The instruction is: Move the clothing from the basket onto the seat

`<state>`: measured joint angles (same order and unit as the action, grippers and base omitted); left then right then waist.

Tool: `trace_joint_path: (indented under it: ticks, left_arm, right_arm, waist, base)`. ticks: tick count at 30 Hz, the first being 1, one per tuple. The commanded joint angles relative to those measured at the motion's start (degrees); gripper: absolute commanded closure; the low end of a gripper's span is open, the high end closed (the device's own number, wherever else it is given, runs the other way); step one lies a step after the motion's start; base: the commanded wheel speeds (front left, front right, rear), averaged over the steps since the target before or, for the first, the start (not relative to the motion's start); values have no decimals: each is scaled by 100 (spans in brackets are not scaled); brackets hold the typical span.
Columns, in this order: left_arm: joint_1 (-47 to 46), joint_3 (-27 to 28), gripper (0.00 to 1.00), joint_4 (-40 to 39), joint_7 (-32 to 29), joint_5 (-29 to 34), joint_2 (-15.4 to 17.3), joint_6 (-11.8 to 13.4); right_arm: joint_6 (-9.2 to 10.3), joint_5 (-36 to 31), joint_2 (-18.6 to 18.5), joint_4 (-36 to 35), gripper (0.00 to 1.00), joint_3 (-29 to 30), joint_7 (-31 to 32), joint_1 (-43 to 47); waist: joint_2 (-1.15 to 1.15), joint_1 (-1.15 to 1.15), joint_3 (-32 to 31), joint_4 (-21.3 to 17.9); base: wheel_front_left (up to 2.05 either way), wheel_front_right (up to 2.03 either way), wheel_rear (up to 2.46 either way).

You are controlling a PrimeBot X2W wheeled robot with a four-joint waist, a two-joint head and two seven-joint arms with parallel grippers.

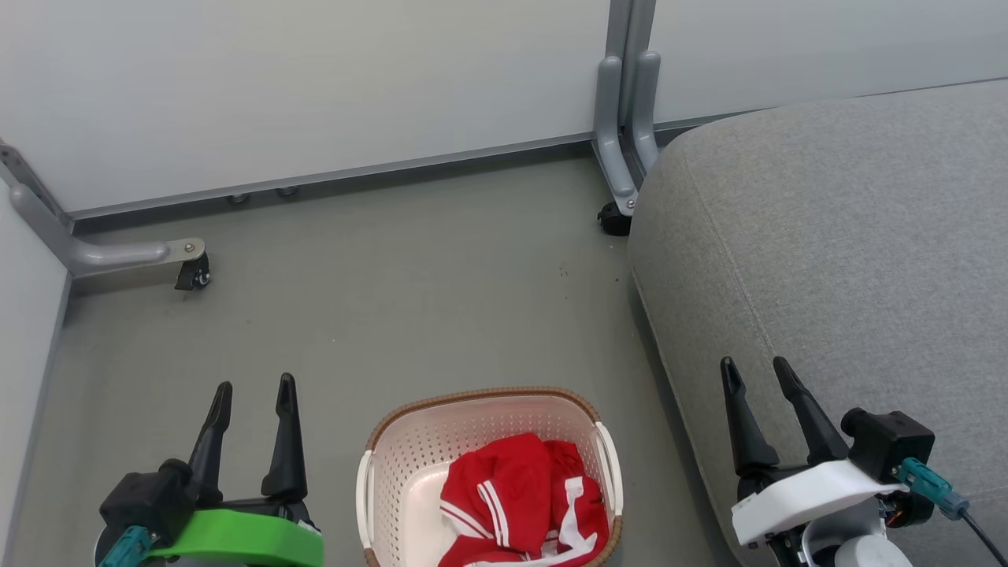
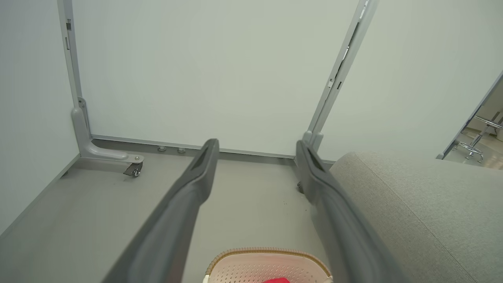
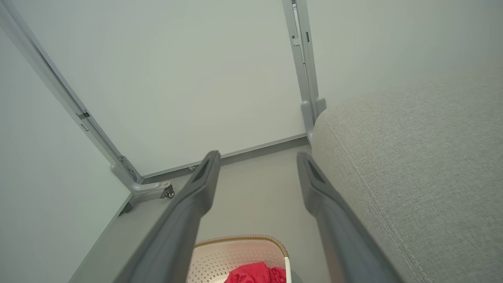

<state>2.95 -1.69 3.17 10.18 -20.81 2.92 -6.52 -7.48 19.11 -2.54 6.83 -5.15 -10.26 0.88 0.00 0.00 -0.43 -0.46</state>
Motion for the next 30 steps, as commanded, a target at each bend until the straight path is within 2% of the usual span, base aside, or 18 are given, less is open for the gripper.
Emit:
trace_joint_path:
  ticks: [1,30]
  left_arm:
    - [59,0,0,-71,61,158,53,-12]
    - [241,-149,0,-270,398,1574,43,-45]
  right_arm:
    - [-1,-166,-27,-66,0,-17,-52,18]
    - [-2,-1616,-40,-307,0,-121,-390,114]
  waist:
    - [0,0,-6,0]
    - [0,0,-100,-29]
  base:
    - [0,0,0]
    - [0,0,0]
